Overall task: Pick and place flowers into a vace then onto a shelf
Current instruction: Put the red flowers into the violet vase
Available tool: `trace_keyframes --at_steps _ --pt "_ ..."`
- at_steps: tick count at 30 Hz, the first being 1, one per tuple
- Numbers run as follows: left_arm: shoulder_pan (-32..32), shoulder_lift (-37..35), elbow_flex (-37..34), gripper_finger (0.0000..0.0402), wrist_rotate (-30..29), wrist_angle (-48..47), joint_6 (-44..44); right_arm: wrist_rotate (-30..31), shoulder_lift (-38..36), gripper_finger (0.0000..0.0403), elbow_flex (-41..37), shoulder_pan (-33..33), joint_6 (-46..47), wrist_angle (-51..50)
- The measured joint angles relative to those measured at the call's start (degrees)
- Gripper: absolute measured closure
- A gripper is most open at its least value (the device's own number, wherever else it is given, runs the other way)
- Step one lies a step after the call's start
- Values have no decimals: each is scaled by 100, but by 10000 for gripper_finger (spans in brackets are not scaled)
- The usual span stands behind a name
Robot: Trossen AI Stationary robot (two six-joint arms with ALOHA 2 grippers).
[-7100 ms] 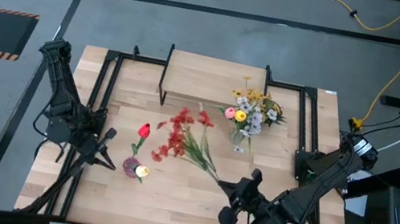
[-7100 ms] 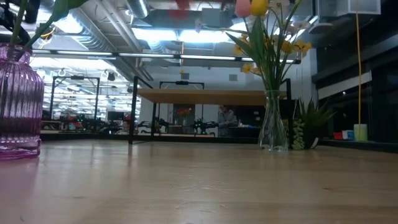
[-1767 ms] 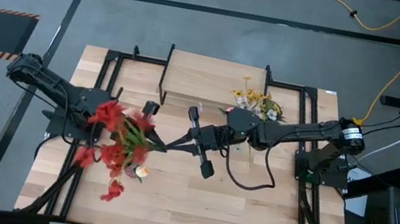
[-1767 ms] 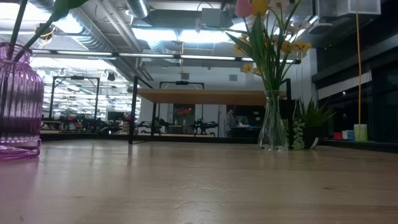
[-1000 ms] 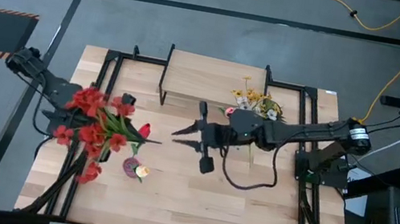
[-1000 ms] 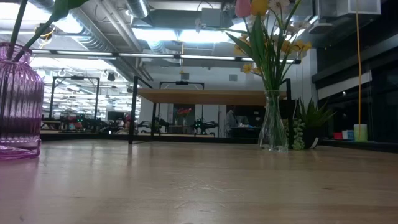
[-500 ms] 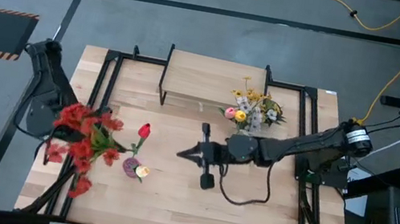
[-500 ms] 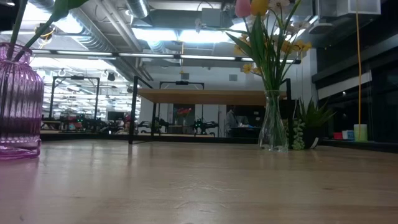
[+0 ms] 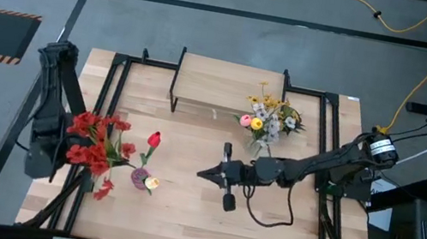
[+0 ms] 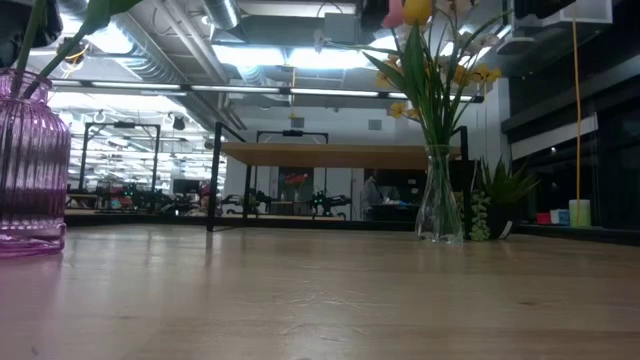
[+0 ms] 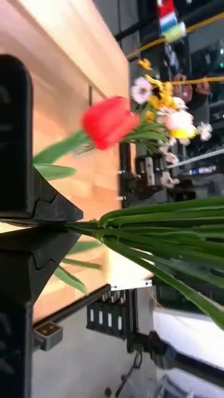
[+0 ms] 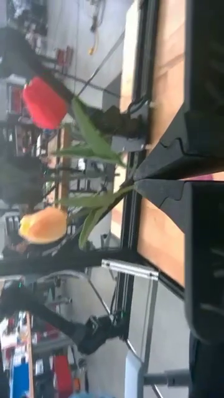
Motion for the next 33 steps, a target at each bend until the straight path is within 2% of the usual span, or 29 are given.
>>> trace_keyframes --at_steps 8,14,27,33 --pt "-254 6 -619 398 -122 8 -1137 203 2 401 -2 113 -145 -171" --pt "-261 17 -879 398 -247 0 -1478 926 4 401 -2 204 -204 -511" --pt "-248 80 -1215 398 -387 277 -1711 962 4 401 -2 204 -206 -550" --pt "-248 159 -1571 398 -421 391 -2129 962 4 401 -2 204 -206 -550"
